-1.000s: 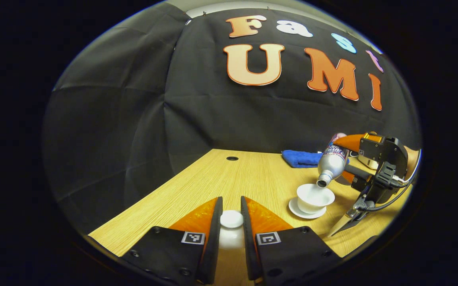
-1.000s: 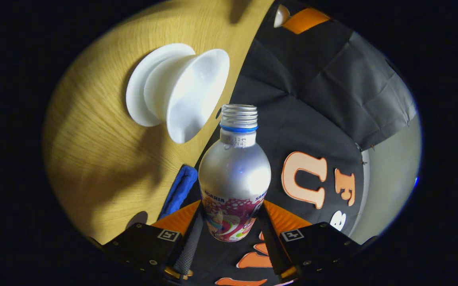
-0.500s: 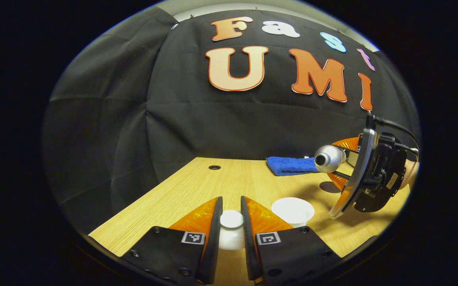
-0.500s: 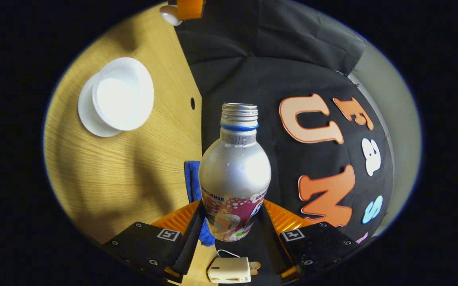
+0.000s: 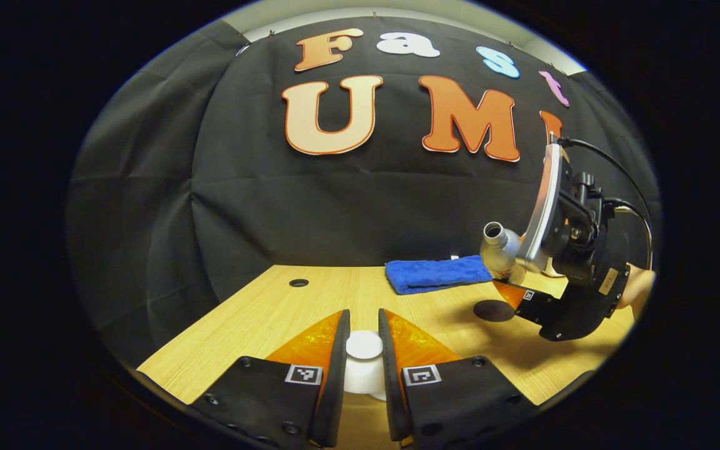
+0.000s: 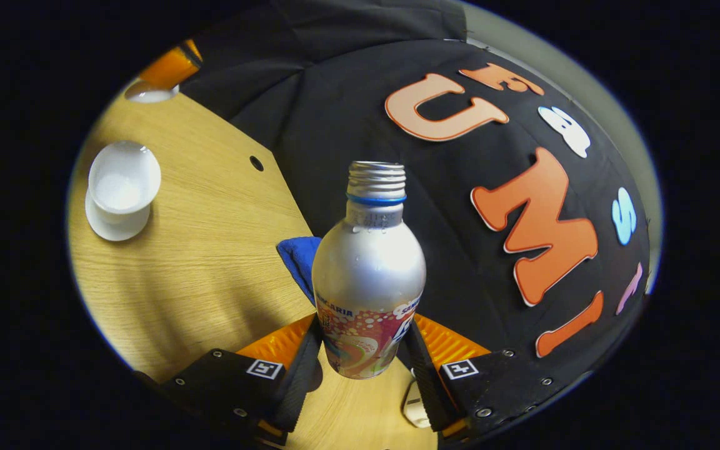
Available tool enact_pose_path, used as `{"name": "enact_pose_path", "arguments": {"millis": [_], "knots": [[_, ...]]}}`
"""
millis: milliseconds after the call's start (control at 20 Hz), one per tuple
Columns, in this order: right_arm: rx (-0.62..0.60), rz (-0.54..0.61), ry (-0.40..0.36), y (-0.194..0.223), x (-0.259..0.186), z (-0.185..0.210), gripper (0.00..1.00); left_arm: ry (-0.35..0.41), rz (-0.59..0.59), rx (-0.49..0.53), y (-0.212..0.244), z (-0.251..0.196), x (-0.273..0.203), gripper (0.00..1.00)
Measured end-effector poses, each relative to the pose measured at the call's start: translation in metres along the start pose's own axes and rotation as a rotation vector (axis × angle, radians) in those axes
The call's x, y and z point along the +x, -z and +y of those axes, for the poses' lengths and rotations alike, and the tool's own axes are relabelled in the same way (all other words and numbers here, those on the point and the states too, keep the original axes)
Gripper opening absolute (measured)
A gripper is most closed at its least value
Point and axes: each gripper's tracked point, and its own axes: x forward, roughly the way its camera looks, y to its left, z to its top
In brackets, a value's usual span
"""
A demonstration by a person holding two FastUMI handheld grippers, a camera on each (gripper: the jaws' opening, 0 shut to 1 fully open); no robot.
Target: Open the teacup lid with one hand, grasp the water bottle and pour water into the teacup with the other hand; after pouring, place the water bottle on the coaster and then close the teacup lid.
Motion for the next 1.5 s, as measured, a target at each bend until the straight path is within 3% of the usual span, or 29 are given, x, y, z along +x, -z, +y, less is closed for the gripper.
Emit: {"name": "enact_pose_path", "arguments": {"millis": [500,1050,1400,1450,1500], "knots": [[0.497,0.092,-0.161,0.023,0.016,0.01,0.78,0.046,0.039,-0.023,0.015,-0.033,0.023,0.33],[0.681,0.147,-0.191,0.037,0.035,0.02,0.78,0.043,0.142,-0.015,0.059,-0.038,0.039,0.33],[0.745,0.195,-0.199,0.056,0.044,0.023,0.78,0.047,0.151,-0.018,0.064,-0.036,0.039,0.34],[0.768,0.2,-0.214,0.055,0.045,0.026,0.75,0.046,0.15,-0.021,0.064,-0.036,0.039,0.37],[0.79,0.203,-0.222,0.055,0.046,0.028,0.78,0.046,0.148,-0.022,0.063,-0.036,0.039,0.37]]}}
